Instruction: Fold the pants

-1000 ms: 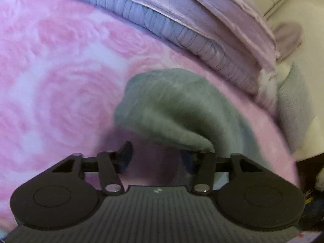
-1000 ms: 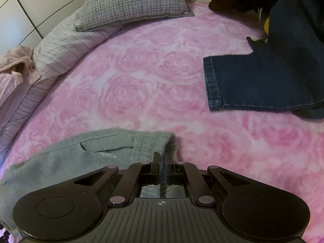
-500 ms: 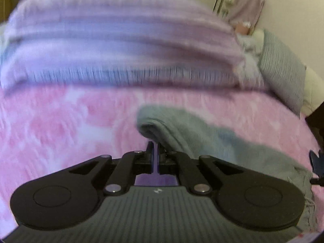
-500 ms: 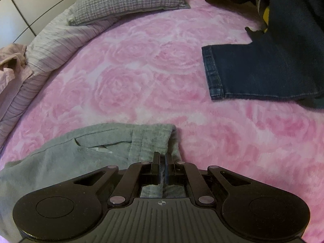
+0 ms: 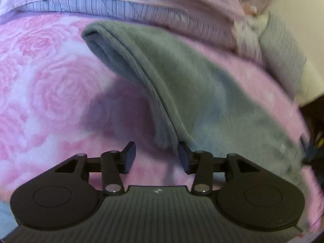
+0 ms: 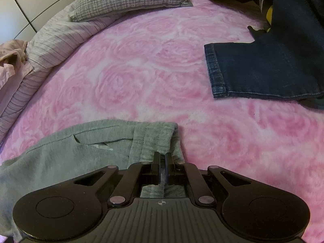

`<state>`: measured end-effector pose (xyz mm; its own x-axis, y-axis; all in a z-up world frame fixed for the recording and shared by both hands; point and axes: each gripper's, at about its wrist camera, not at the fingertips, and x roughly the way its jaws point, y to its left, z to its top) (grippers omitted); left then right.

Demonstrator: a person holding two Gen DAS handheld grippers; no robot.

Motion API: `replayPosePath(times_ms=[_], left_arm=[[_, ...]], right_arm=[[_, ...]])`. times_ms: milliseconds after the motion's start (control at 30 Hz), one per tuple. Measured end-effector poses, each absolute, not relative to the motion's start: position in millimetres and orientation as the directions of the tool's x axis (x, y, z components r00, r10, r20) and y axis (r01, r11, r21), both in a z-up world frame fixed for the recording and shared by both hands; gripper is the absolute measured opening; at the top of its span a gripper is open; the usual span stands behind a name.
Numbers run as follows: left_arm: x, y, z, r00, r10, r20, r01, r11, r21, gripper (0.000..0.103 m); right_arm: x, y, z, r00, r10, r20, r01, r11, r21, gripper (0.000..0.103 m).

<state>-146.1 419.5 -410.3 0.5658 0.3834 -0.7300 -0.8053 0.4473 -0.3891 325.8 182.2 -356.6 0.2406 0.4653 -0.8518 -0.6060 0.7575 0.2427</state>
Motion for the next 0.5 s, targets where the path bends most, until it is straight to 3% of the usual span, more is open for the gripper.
replayPosePath(times_ms=[67, 200, 300, 500], left_arm=[[-139.5, 427.6, -406.0, 0.576, 0.411, -0.707, -0.803, 0.445, -0.396, 0.054], [-120.4, 432.8, -398.3, 0.544, 0.471, -0.695, -0.791, 0.564, -0.237, 0.051], [-120.1, 429.4, -388.4, 0.579, 0.420, -0.699, -0.715, 0.673, -0.188, 0.051], [-155.2, 428.0, -401.1, 0.467, 0.391, -0.793, -0.704, 0.707, -0.066, 0.049]], right_arm=[[325.6, 182.4, -356.7, 0.240, 0.465, -0.852, -0.608, 0.756, 0.241, 0.000], [325.3, 181.7, -358.0, 0.241, 0.465, -0.852, -0.607, 0.757, 0.242, 0.000], [325.5, 181.9, -358.1, 0.239, 0.465, -0.852, -0.611, 0.754, 0.241, 0.000], [326.3, 181.4, -360.7, 0.238, 0.472, -0.849, -0.607, 0.755, 0.250, 0.000]])
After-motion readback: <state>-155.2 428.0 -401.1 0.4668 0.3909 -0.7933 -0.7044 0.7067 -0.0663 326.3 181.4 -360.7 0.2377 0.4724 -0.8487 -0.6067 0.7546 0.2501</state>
